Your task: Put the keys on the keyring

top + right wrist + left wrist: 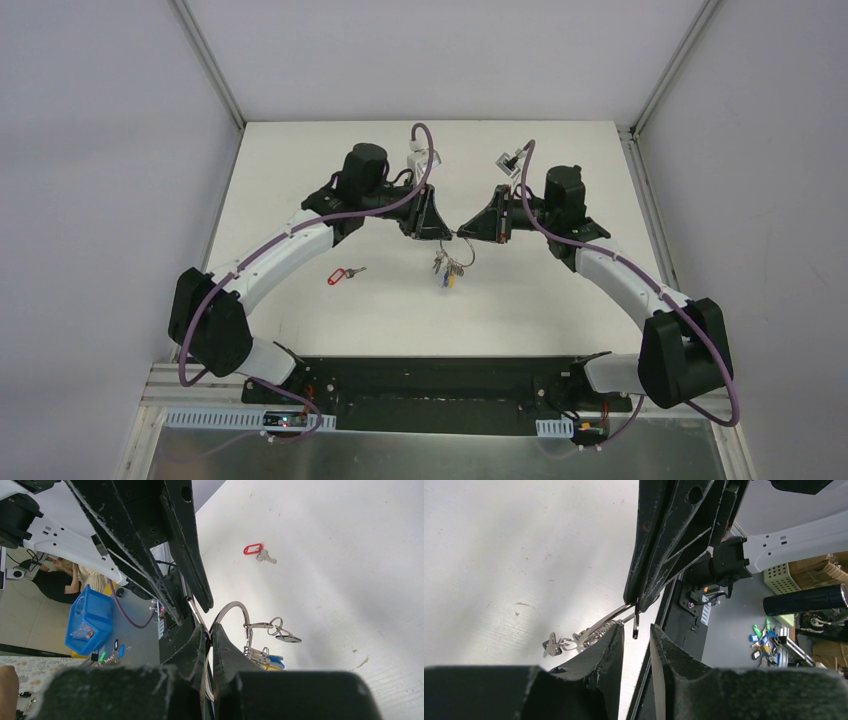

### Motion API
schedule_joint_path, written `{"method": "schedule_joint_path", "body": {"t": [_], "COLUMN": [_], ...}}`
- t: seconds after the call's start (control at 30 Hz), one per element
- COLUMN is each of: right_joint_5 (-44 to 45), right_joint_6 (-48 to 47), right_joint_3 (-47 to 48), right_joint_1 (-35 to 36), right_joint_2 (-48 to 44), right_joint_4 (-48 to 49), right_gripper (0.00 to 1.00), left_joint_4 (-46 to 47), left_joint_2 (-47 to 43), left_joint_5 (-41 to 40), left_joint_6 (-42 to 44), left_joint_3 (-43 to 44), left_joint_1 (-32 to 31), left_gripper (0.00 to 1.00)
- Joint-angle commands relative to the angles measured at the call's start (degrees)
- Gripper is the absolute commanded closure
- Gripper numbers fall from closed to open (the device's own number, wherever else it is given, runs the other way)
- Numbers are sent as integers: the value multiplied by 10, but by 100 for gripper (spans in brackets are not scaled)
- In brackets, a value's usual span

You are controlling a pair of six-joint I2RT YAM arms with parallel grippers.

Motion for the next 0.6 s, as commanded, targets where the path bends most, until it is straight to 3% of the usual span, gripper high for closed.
{"method": "schedule_joint_path", "body": {"t": [0.0, 0.37, 0.43, 0.57], "right_joint_5": [-13, -15, -10, 0], "right_joint_6": [4, -2, -41, -126], "right_joint_3": [-1, -6, 1, 19], "right_joint_1": [-3, -3, -5, -8], "right_joint_2": [-1, -1, -7, -36], "right_joint_4": [33, 34, -6, -73], "right_gripper": [100, 100, 93, 67], "left_joint_4": [25, 18, -61, -176], "left_joint_2": [4, 22, 33, 38], "left_joint_5": [-1, 6, 8, 18], "left_joint_6": [-11, -7, 33, 114], "left_joint_3": [25, 50, 92, 141], "left_joint_1": [-6, -13, -16, -20], "left_gripper": [76, 97, 100, 100]}}
